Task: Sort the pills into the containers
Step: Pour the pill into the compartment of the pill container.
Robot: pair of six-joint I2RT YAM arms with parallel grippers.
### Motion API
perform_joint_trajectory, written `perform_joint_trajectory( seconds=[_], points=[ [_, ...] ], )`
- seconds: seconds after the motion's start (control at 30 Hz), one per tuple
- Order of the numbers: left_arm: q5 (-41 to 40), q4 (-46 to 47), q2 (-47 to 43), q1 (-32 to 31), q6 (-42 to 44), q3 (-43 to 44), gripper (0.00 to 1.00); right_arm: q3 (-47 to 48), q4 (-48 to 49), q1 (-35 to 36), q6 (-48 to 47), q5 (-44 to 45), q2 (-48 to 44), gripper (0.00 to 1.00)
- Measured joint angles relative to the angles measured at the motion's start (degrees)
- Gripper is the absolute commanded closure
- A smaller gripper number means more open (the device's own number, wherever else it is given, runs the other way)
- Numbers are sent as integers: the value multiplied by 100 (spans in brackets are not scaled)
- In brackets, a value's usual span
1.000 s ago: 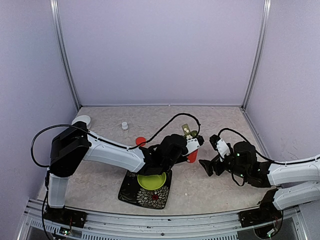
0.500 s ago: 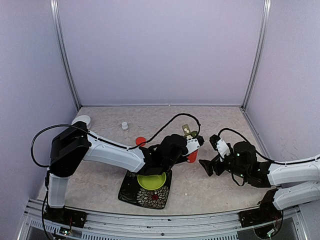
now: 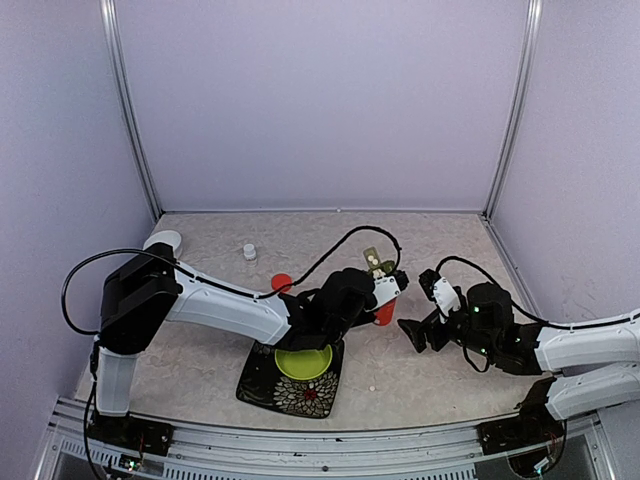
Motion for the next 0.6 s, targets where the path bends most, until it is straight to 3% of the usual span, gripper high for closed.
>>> perform_joint_trajectory(
  seconds=[0.6],
  points=[
    [-111,26,7,-31,50,70,70,0,-2,0,0,2,0,0]
  ],
)
